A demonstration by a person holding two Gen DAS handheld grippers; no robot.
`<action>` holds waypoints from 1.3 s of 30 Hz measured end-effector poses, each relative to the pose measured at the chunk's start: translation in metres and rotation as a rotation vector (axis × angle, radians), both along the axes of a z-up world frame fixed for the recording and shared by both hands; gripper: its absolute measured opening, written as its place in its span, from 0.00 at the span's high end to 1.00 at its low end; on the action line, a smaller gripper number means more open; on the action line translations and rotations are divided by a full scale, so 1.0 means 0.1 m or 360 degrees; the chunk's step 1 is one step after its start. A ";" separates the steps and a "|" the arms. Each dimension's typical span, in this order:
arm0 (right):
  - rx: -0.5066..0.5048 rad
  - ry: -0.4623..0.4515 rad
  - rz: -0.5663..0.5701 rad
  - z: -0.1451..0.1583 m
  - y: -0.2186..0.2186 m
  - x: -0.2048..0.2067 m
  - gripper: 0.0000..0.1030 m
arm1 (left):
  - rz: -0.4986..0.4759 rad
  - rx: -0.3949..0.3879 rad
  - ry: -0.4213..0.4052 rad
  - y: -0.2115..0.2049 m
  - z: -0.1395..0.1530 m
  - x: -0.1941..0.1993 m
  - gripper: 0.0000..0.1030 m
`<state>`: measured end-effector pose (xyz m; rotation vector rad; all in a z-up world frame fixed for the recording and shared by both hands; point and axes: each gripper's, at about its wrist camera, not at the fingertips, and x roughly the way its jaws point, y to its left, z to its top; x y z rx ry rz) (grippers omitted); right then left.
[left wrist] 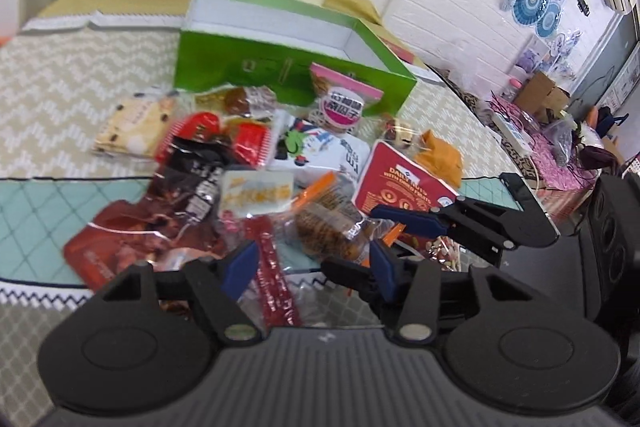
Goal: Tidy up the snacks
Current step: 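Grasp the red sausage sticks with the left gripper while the right grasps the orange-wrapped cake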
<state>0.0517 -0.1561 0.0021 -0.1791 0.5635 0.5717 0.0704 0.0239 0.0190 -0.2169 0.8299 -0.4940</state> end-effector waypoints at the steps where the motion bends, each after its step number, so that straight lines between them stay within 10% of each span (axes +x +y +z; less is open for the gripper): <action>1: 0.0012 -0.0001 0.0002 -0.01 -0.03 0.00 0.07 | 0.0007 0.0014 -0.0001 -0.01 -0.01 0.02 0.52; 9: 0.0030 0.0012 -0.0016 -0.03 -0.15 0.00 0.10 | 0.0181 0.0127 -0.0015 0.17 -0.02 0.14 0.40; 28: -0.0041 -0.0001 -0.0099 0.02 -0.37 -0.20 0.10 | -0.0097 0.0503 -0.0093 -0.27 -0.12 0.04 0.63; 39: -0.0124 -0.0034 -0.0066 0.00 -0.27 -0.13 0.06 | -0.0146 0.0597 -0.0106 -0.35 -0.19 0.00 0.57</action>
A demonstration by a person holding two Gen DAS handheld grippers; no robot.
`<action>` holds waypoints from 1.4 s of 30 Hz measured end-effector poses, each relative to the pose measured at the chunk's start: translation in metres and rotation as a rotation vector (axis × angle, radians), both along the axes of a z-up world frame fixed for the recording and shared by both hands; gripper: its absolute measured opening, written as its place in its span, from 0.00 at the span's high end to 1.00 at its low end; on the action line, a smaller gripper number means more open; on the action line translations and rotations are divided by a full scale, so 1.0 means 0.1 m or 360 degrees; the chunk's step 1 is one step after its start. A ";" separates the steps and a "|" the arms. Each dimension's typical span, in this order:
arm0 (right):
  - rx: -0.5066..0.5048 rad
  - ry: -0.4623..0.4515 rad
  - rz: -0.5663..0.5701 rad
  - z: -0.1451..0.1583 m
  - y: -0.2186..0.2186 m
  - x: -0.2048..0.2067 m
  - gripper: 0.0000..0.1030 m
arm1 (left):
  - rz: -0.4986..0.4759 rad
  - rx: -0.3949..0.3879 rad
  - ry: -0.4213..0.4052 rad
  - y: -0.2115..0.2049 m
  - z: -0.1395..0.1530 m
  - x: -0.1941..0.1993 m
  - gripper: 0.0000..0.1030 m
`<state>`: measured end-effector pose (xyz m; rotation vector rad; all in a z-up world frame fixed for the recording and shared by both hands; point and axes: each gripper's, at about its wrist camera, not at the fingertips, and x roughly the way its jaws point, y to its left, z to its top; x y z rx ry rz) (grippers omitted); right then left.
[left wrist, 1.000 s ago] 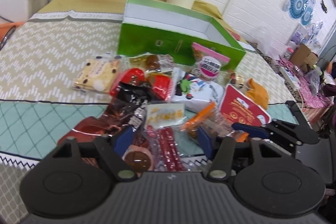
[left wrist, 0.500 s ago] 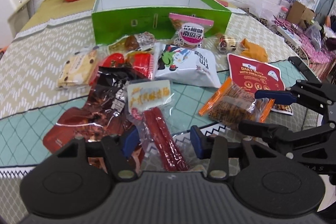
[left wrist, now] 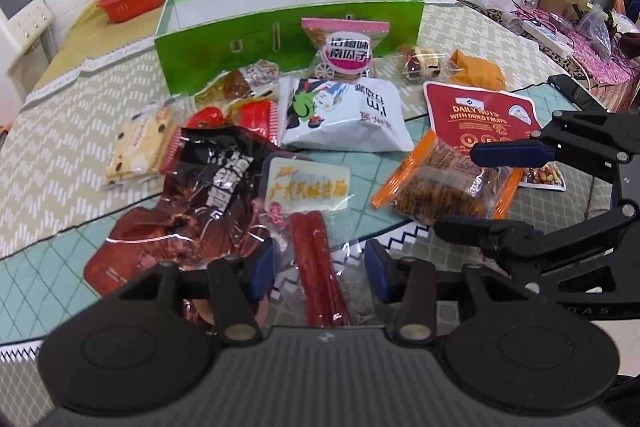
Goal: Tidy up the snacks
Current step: 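Grasp the red sausage sticks with the left gripper while the right grasps the orange-wrapped cake, then carry both snacks into the green box and open both grippers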
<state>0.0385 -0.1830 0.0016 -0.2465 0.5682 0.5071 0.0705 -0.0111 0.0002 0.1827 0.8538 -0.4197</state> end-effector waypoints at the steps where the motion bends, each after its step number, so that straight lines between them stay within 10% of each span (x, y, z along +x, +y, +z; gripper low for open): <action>1: -0.0007 -0.0003 -0.0001 -0.01 0.01 -0.01 0.06 | -0.0018 0.0014 -0.0019 -0.02 0.00 -0.01 0.59; 9: 0.0036 0.0021 -0.0050 -0.04 0.04 0.08 0.23 | -0.0012 -0.0129 -0.0082 0.00 0.04 -0.01 0.74; 25: 0.0197 -0.0284 -0.0083 0.58 -0.09 0.14 0.24 | 0.0155 -0.0625 -0.0201 0.45 0.66 0.16 0.78; 42: 0.0192 -0.0324 -0.0277 0.77 -0.10 1.40 0.24 | 0.0381 -0.0780 -0.0265 0.45 1.10 1.73 0.78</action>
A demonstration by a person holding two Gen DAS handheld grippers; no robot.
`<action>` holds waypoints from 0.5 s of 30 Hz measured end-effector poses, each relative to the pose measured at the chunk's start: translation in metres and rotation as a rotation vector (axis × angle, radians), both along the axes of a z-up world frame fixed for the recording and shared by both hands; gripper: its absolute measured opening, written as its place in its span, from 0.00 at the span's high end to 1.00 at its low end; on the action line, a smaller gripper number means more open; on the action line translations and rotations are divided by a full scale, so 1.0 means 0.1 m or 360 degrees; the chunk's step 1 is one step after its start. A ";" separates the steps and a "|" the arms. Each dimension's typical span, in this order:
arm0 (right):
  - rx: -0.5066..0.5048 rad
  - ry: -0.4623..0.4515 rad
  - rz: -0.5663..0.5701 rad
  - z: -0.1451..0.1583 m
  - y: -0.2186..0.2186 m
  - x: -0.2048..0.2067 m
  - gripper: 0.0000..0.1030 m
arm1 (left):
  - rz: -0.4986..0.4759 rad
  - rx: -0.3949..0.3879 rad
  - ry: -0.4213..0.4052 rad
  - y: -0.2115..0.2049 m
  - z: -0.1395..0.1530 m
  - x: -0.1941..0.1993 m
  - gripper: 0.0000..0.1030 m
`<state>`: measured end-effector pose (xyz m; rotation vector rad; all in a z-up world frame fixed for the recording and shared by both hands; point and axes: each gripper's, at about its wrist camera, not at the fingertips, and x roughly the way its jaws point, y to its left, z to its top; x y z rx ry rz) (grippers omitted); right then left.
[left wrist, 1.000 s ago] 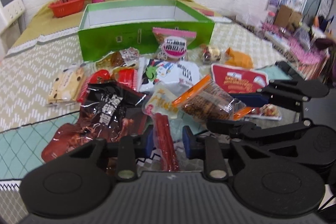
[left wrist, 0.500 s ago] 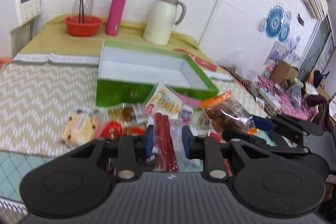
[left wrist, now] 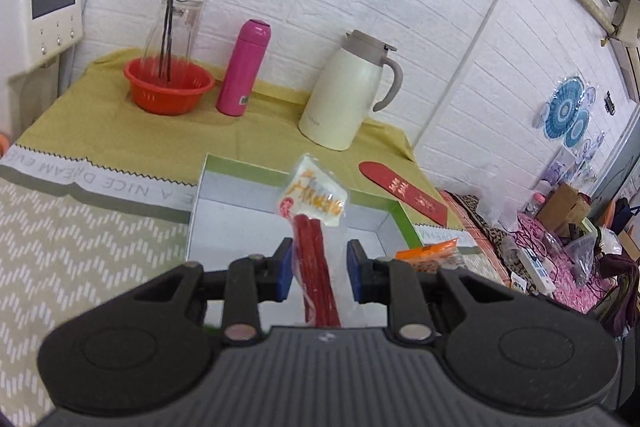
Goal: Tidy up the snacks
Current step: 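Carry both snacks into the green box and open both grippers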
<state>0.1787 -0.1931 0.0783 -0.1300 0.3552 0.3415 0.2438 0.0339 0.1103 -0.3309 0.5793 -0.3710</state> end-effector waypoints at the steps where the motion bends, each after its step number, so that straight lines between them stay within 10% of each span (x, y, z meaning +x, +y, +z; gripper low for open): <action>1: 0.0004 0.0016 -0.0014 -0.02 0.00 0.09 0.24 | 0.0009 0.0014 0.0000 -0.02 -0.01 0.08 0.78; 15: 0.0064 0.0380 -0.0088 -0.50 -0.08 1.01 0.23 | 0.0005 0.0144 0.0254 -0.16 -0.60 0.93 0.77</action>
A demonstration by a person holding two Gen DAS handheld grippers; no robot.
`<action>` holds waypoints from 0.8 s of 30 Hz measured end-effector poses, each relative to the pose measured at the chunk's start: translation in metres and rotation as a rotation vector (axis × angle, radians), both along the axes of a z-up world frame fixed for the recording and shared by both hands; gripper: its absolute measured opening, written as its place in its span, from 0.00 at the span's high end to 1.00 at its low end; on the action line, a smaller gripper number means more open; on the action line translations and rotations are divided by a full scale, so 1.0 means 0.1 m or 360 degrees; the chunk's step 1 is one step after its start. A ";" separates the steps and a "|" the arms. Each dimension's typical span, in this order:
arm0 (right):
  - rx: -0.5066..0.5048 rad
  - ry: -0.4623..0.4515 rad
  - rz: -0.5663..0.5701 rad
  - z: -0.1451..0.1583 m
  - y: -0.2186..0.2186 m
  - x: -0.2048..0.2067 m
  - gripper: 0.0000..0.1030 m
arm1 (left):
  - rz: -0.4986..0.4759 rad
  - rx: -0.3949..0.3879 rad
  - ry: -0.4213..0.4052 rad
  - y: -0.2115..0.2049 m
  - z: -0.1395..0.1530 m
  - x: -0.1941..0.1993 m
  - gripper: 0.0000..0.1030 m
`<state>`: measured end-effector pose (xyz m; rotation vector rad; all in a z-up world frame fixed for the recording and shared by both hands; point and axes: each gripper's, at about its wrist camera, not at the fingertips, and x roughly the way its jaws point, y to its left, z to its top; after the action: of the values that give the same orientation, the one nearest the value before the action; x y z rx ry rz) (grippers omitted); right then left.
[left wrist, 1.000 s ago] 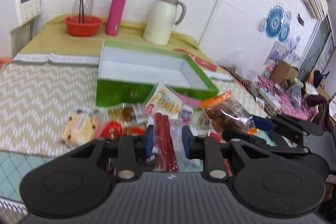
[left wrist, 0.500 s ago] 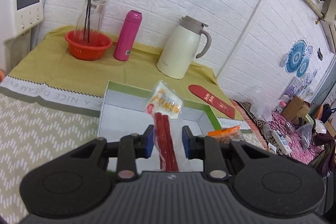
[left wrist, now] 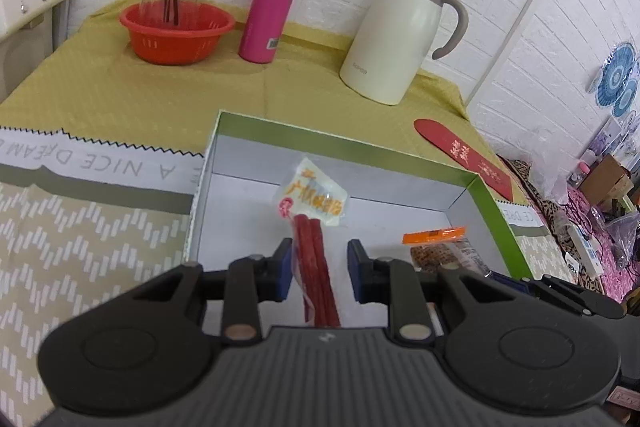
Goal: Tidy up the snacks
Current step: 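Carry both snacks into the green box and open both grippers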
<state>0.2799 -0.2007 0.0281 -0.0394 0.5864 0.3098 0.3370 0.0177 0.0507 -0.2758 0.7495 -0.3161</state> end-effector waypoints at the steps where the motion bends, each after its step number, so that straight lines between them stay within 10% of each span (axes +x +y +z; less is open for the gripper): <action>1: -0.0006 0.0013 0.0003 -0.02 0.02 0.04 0.23 | -0.0004 0.0007 0.0010 0.00 -0.02 0.03 0.77; 6: -0.0072 0.0040 0.0048 -0.08 0.12 0.11 0.18 | -0.0053 0.0048 0.0029 -0.08 -0.11 0.11 0.73; 10: -0.0134 -0.0055 0.0098 -0.03 0.17 0.09 0.00 | -0.0094 -0.0038 -0.0015 -0.11 -0.02 -0.01 0.35; 16: -0.0127 -0.0234 0.0081 0.23 0.08 -0.13 0.00 | 0.0042 0.0176 -0.0253 -0.21 0.28 -0.32 0.11; 24: -0.0141 -0.0363 0.0063 0.49 0.00 -0.54 0.00 | 0.0158 0.0108 -0.0371 -0.02 0.57 -0.76 0.10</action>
<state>0.2257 -0.2006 0.0775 -0.1697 0.3727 0.3129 0.2611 0.0152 0.1078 -0.2067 0.5140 -0.2237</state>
